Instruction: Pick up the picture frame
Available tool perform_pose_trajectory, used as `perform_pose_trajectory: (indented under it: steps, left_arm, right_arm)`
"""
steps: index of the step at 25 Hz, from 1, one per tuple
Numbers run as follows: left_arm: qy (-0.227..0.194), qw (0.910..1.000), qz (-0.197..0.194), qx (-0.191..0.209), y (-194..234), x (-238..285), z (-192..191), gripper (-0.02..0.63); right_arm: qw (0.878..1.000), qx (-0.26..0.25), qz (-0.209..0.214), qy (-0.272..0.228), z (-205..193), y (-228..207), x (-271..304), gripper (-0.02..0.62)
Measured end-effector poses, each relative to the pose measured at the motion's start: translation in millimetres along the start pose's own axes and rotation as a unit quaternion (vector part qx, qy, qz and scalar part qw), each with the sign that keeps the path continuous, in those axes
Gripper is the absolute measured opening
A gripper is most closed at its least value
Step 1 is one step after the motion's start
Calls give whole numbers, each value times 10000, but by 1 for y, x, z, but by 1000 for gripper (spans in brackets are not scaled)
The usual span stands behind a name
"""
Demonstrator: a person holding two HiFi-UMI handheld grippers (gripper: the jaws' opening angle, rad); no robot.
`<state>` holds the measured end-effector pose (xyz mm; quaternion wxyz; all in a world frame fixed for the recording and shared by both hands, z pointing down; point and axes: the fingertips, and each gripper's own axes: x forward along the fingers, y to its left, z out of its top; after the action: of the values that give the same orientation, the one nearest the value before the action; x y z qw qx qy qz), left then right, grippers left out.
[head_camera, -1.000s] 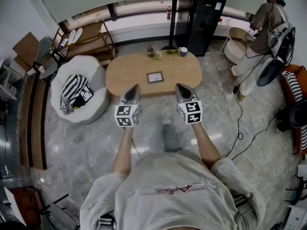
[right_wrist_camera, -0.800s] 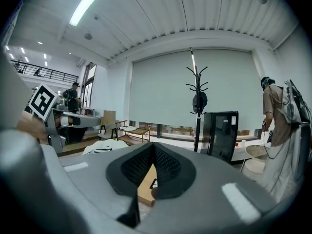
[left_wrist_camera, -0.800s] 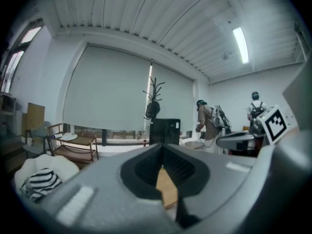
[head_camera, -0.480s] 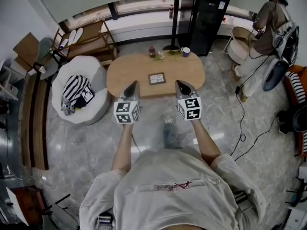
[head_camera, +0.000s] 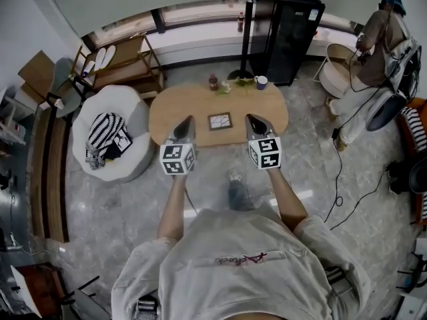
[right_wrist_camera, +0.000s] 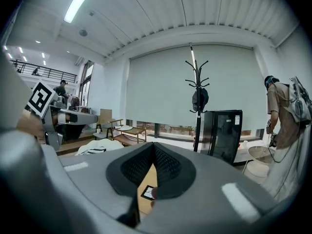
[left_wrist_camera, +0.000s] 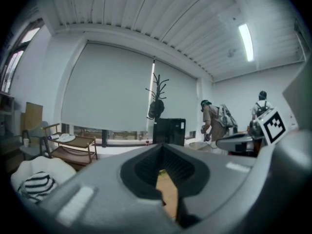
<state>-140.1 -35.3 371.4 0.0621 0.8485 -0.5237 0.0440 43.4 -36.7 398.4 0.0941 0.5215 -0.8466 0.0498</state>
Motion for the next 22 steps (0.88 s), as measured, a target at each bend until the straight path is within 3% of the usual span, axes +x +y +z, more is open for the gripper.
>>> perform_pose_trajectory:
  steps: [22]
  left_arm:
    - [100, 9999, 71, -64, 44, 145, 38, 0]
  right_arm:
    - [9998, 95, 58, 164, 27, -94, 119, 6]
